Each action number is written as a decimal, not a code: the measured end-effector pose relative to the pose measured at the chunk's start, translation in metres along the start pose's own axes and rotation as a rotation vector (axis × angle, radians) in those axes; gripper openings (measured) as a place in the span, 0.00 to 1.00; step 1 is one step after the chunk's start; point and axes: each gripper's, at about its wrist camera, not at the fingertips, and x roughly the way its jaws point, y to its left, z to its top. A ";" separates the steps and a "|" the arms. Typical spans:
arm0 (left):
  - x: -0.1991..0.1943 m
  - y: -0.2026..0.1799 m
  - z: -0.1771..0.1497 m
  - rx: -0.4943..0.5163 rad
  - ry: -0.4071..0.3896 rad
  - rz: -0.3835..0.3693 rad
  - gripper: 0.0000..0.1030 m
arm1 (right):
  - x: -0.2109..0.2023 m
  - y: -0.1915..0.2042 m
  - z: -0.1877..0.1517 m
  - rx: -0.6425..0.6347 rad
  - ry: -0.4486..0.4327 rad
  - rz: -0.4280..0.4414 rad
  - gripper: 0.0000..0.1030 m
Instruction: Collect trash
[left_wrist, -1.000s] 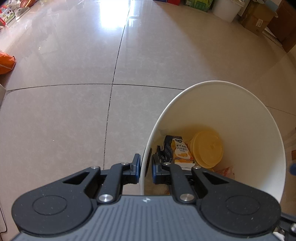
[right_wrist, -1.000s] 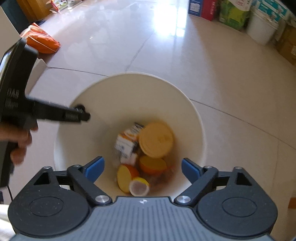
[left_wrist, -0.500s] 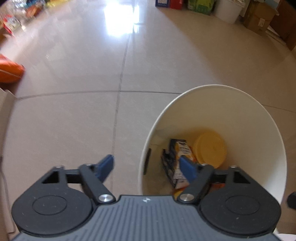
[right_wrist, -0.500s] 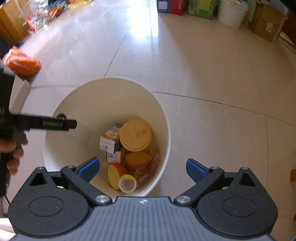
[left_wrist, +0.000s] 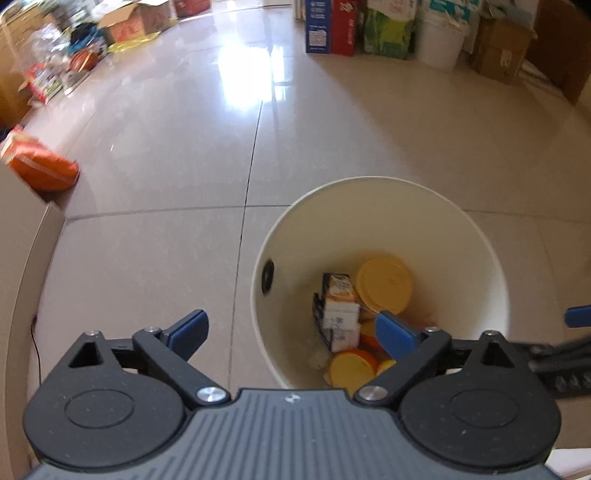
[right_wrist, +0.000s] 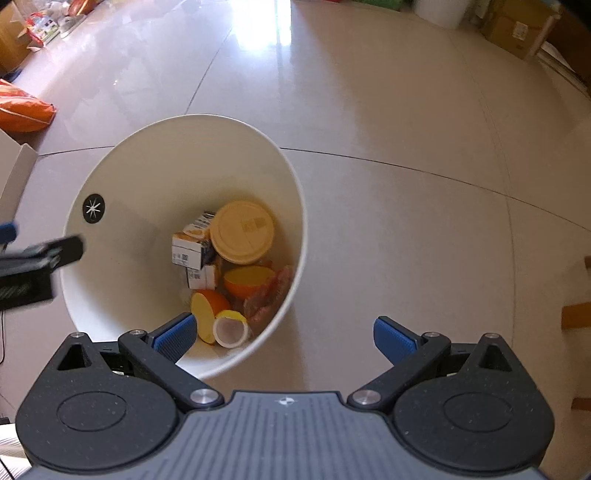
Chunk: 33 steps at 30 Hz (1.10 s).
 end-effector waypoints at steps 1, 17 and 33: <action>-0.007 -0.001 -0.005 -0.014 0.007 -0.003 0.95 | -0.003 -0.002 -0.001 0.008 -0.005 -0.006 1.00; -0.053 -0.015 -0.039 -0.007 0.064 0.029 0.95 | -0.048 -0.007 -0.045 -0.027 -0.091 -0.099 1.00; -0.054 -0.028 -0.035 0.010 0.069 0.055 0.95 | -0.058 -0.009 -0.039 -0.002 -0.108 -0.052 1.00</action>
